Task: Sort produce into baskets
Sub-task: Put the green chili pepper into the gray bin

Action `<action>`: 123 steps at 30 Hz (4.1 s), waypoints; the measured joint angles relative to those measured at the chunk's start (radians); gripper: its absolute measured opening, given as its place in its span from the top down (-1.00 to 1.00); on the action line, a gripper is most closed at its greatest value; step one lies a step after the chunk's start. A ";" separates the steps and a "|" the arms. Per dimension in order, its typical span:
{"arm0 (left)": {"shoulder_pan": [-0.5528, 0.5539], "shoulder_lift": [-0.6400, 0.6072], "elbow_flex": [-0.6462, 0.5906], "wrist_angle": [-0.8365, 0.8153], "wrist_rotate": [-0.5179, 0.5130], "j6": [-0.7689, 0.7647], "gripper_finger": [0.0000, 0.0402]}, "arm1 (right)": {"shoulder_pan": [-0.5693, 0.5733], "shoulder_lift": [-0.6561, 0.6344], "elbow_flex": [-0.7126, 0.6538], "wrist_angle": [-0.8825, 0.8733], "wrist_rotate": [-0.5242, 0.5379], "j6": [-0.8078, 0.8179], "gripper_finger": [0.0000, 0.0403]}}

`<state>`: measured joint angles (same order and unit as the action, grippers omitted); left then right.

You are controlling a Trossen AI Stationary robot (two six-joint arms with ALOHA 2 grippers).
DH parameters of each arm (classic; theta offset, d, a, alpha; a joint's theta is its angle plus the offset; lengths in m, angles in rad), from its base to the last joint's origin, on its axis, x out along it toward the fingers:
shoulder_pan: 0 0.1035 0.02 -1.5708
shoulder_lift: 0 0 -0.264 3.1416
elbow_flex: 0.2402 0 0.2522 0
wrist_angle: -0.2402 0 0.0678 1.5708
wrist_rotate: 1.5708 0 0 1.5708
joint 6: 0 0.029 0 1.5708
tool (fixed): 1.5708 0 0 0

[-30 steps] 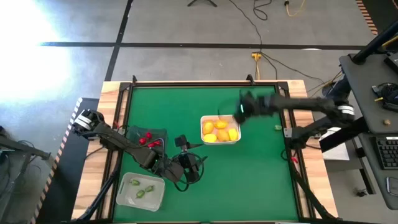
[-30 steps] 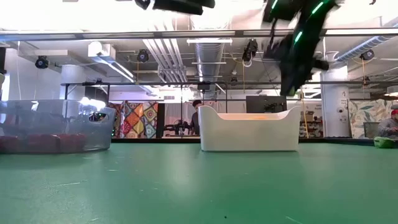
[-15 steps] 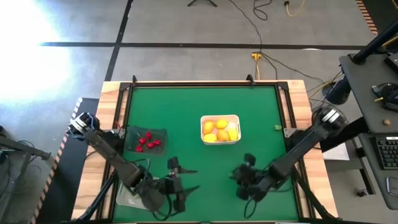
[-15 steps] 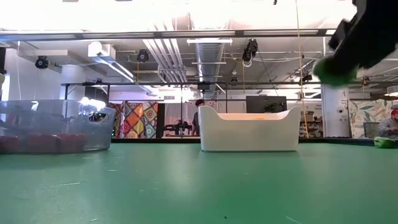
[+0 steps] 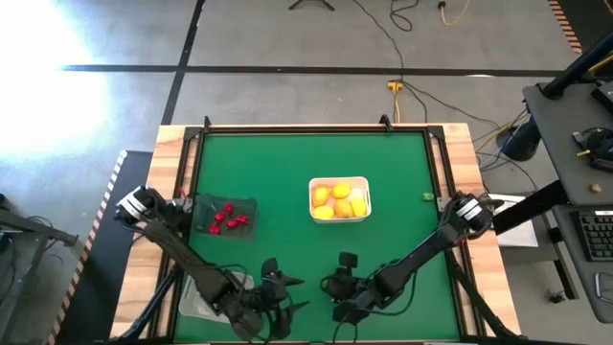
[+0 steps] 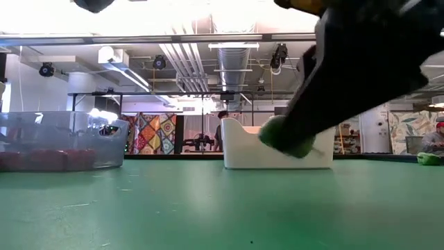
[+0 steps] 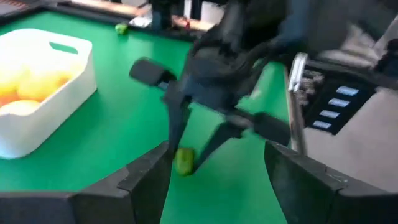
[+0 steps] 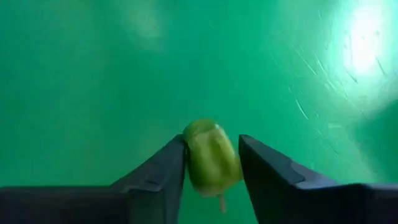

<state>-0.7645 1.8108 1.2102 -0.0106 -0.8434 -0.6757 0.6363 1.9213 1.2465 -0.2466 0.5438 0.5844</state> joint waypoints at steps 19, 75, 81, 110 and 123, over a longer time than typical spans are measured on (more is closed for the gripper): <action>0.129 0.281 0.024 0.126 0.130 0.055 -0.39 | 0.068 -0.116 0.054 -0.291 -0.086 0.115 -0.44; 0.207 0.495 0.138 0.196 -0.032 -0.119 -0.01 | 0.095 -0.191 0.053 -0.538 0.040 0.112 -0.19; 0.207 0.492 0.137 0.167 -0.036 -0.119 0.29 | 0.094 -0.199 0.053 -0.544 0.041 0.120 -0.16; -0.238 -0.155 0.127 -1.025 0.234 -0.787 0.54 | 0.091 -0.219 0.053 -0.672 0.087 0.134 -0.11; -0.299 -0.132 -0.099 -0.906 0.653 -1.001 0.53 | 0.071 -0.219 0.053 -0.672 0.082 0.095 -0.11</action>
<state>-1.0639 1.6784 1.1115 -0.9163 -0.1907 -1.6766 0.7071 1.7027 1.2999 -0.9181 0.6261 0.6796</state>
